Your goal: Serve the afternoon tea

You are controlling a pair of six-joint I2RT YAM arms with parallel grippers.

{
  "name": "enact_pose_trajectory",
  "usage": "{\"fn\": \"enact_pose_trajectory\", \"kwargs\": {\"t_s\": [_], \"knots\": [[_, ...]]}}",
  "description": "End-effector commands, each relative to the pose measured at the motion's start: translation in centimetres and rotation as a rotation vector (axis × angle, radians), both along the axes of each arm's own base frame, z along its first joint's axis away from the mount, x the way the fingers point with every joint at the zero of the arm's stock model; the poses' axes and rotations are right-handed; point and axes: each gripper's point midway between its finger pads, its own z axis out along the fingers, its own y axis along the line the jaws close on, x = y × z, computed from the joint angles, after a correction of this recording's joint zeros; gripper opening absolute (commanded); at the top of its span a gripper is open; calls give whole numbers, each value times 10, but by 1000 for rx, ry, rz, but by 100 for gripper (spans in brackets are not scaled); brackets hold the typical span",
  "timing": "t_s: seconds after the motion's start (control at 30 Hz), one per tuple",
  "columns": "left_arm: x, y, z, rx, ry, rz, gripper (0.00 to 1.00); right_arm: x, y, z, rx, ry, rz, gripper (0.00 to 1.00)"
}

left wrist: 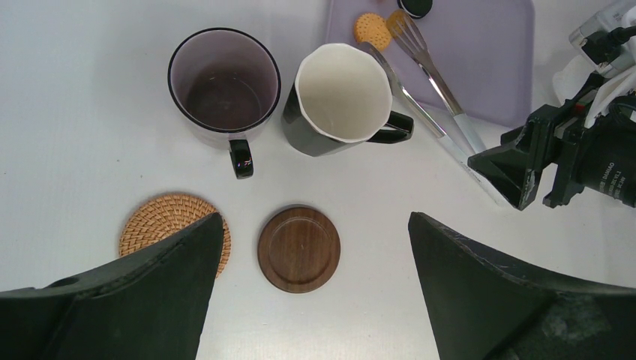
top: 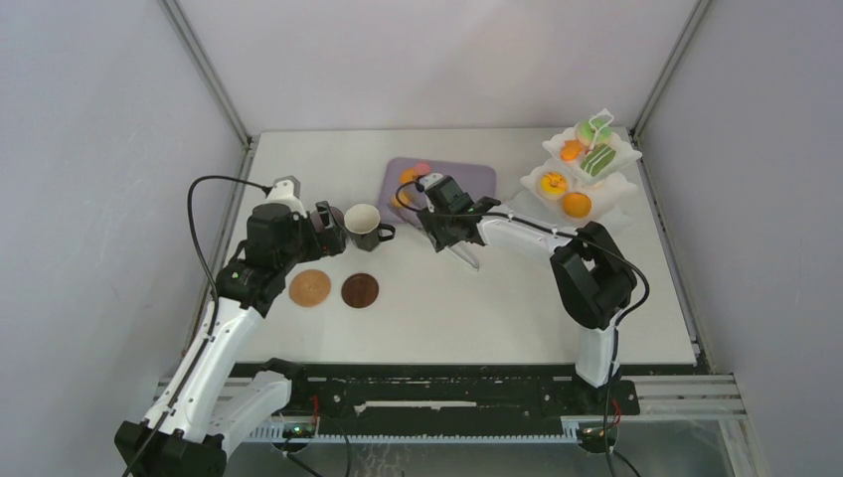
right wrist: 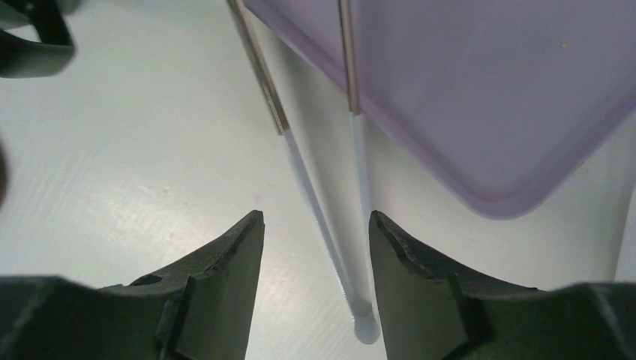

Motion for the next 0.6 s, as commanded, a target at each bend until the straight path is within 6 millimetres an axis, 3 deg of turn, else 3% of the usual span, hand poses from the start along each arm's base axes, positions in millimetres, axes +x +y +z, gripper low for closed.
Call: {"fn": "enact_pose_trajectory", "kwargs": {"t_s": [0.0, 0.57], "knots": [[10, -2, 40, -20, -109, -9, 97, 7, 4, 17, 99, -39, 20, 62], [11, -2, 39, -27, -103, -4, 97, 19, 16, -34, 104, -34, 58, 60]]}}
